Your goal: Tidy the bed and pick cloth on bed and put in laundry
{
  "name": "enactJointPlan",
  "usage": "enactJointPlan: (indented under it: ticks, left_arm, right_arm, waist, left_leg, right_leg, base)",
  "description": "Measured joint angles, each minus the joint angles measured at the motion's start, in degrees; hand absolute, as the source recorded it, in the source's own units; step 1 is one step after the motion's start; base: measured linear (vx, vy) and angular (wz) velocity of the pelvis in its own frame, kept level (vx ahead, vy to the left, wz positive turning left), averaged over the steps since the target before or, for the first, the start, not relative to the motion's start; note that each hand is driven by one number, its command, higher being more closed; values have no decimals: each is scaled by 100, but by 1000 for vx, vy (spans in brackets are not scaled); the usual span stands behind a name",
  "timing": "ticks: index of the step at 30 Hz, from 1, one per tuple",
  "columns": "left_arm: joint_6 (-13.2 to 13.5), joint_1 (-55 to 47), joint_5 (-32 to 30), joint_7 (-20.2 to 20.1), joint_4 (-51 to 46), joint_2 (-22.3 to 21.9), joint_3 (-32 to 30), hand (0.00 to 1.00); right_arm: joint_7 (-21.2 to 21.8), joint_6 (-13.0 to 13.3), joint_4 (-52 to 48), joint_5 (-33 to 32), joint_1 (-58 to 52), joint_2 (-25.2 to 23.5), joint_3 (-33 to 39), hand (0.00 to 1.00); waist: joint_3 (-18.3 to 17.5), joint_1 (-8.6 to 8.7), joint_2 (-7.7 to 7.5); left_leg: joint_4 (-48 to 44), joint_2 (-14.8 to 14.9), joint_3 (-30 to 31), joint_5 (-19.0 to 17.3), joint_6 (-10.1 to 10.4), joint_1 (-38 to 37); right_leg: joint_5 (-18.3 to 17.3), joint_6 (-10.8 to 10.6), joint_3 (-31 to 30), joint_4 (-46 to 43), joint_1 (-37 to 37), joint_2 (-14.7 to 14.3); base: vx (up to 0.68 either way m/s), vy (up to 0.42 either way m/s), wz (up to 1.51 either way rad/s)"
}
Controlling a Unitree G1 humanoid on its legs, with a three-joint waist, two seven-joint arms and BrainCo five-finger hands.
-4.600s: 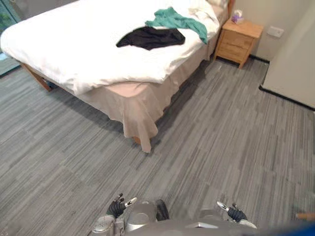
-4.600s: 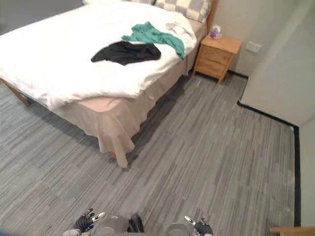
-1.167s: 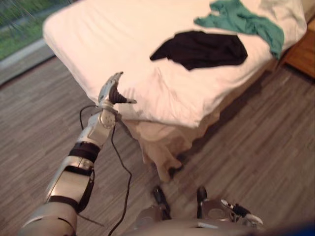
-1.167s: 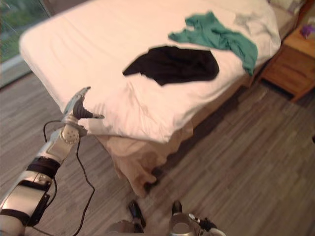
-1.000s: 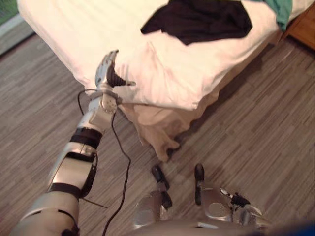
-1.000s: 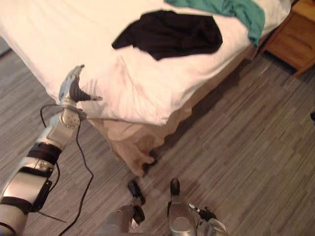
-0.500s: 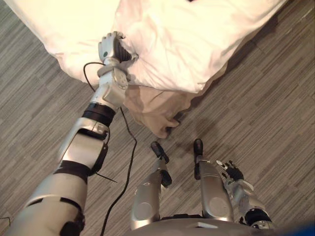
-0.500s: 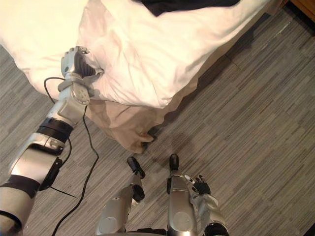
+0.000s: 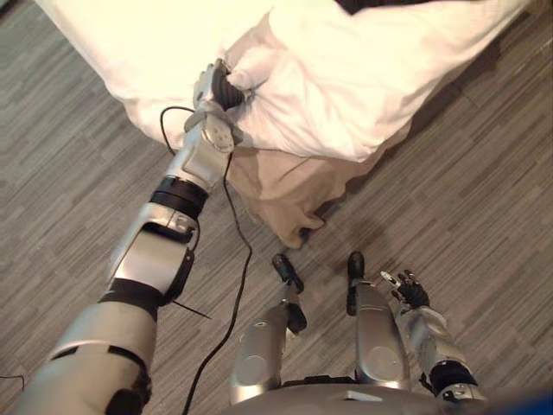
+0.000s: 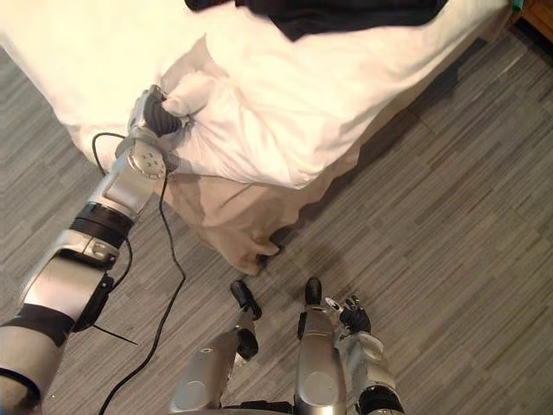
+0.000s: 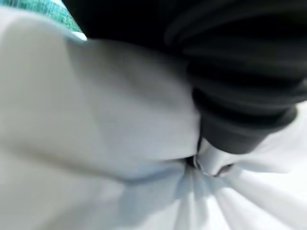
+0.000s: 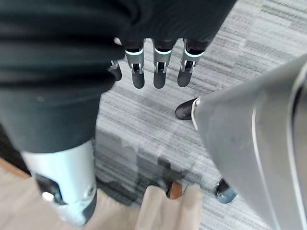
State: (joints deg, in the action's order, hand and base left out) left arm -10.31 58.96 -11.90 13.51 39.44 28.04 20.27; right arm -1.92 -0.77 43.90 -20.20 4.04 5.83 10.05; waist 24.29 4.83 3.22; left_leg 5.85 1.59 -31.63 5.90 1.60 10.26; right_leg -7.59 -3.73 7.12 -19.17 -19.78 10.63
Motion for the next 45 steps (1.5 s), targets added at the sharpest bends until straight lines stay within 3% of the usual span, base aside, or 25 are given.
enactJointPlan:
  ticks: [5,9,12,13,15,19,22,26,29,36,40,45]
  left_arm:
    - [605,-713,240,-390,-386,421,-286,100]
    - [1015,-1609,685,-783,-737,547,-500,100]
    - [1382,-2488,913,-1086,-1256,652,-666,100]
    - [1442,-2631,922,-1127,-1355,652,-748,0]
    - [1608,-3161,1131,-1362,-1674,648,-915,0]
    - [1728,-3893,1341,-1630,-1870,549,-974,0]
    - [1730,-4291,1375,-1753,-1949,276,-1040,0]
    - [1736,-5098,1592,-1855,-2269,18,-1195,0]
    - [1733,-5634,1692,-1867,-2458,-329,-1300,0]
    - [1631,-6688,1755,-1832,-2523,-643,-1575,0]
    - [1417,-7066,1782,-1576,-2411,-905,-1720,0]
    - [1179,-7332,1677,-1191,-1059,-1280,-1881,0]
  right_arm:
    - [-56,-137,297,27,-210,34,30,0]
    - [-67,-349,509,168,-418,110,69,0]
    - [-69,-427,699,238,-684,107,83,0]
    - [-70,-451,735,238,-704,106,85,0]
    - [-72,-502,785,249,-818,109,138,0]
    - [-61,-571,895,254,-842,96,144,0]
    - [-52,-577,977,253,-851,96,164,0]
    - [11,-687,1066,252,-862,-3,153,0]
    - [68,-762,1103,245,-891,-9,153,0]
    - [209,-780,1220,248,-885,-13,152,0]
    - [320,-797,1217,231,-841,-10,161,0]
    - [410,-886,1240,171,-849,-32,181,0]
  waist:
    - [-60,-73,94]
    - [-337,-126,202]
    - [-882,-166,196]
    - [-917,-182,189]
    - [-1123,-230,205]
    - [-1189,-266,182]
    - [-1208,-267,151]
    - [-1332,-306,-15]
    - [-1348,-456,-35]
    - [-1446,-634,-58]
    - [-1459,-728,-81]
    - [-1517,-739,-148]
  left_leg:
    - [-21,-17,243,22,-44,-336]
    - [-23,8,425,34,-43,-656]
    - [-21,53,645,-8,20,-818]
    - [-21,59,694,-15,29,-881]
    - [-15,84,746,-35,59,-986]
    - [11,150,890,-42,61,-1183]
    - [13,193,1035,-43,60,-1224]
    - [15,250,1173,-57,73,-1278]
    - [17,249,1202,-103,114,-1397]
    - [17,203,1376,-149,110,-1418]
    - [18,143,1488,-160,108,-1434]
    - [22,134,1500,-208,110,-1576]
  right_leg:
    - [-157,-8,288,17,494,57]
    - [-195,4,622,296,1098,39]
    - [-179,-12,860,704,1577,-49]
    - [-175,-15,888,764,1675,-63]
    - [-139,-22,962,964,1905,-119]
    - [-25,4,1046,1315,2280,-250]
    - [-7,24,1141,1430,2434,-319]
    - [17,60,1260,1617,2618,-423]
    - [17,61,1271,1736,2775,-448]
    - [16,59,1426,1911,2968,-457]
    - [7,44,1519,1950,3052,-440]
    - [-9,20,1552,2004,3230,-429]
  base:
    - [118,-59,26]
    - [134,-41,32]
    - [140,-43,31]
    - [113,-36,15]
    - [66,-30,9]
    - [31,-27,0]
    - [2,-31,17]
    - [25,-35,12]
    - [26,-23,5]
    - [50,-18,14]
    - [19,1,13]
    - [5,-1,2]
